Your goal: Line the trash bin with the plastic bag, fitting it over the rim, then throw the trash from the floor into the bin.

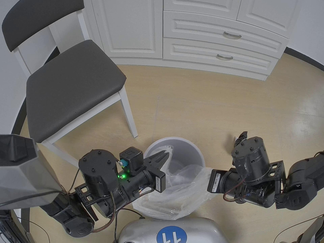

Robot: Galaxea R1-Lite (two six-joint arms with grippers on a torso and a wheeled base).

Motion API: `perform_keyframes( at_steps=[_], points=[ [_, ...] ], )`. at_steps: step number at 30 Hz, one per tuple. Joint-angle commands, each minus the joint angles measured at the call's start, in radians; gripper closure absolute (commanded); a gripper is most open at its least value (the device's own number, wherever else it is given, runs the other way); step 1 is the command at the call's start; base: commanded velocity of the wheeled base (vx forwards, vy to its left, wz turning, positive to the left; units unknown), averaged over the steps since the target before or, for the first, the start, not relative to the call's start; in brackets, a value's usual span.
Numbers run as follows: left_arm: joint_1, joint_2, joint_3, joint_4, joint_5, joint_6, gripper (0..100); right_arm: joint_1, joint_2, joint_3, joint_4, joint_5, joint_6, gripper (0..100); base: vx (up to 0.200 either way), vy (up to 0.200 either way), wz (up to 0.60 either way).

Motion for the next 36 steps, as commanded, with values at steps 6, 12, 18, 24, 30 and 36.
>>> perform_keyframes(
  at_steps=[6,12,18,24,30,36],
  points=[
    [0.048,0.125,-0.088,-0.068,-0.002,-0.051,100,-0.093,0.162,-0.016,-0.178,0.002,0.022,100,0.0,0.0,0.0],
    [0.047,0.158,-0.139,-0.097,-0.002,-0.11,100,-0.104,0.181,-0.01,-0.311,0.001,0.053,100,0.0,0.0,0.0],
    [0.019,0.184,-0.177,-0.099,0.005,-0.201,100,-0.151,0.161,-0.004,-0.394,0.002,0.053,100,0.0,0.0,0.0],
    [-0.004,0.234,-0.179,-0.097,0.005,-0.222,100,-0.147,0.239,0.013,-0.472,0.002,0.055,100,0.0,0.0,0.0],
    [-0.016,0.311,-0.206,-0.099,0.006,-0.256,100,-0.128,0.328,0.029,-0.547,0.027,0.082,100,0.0,0.0,0.0],
    [-0.033,0.377,-0.229,-0.099,0.008,-0.296,100,-0.117,0.434,0.041,-0.673,0.032,0.107,100,0.0,0.0,0.0]
  ],
)
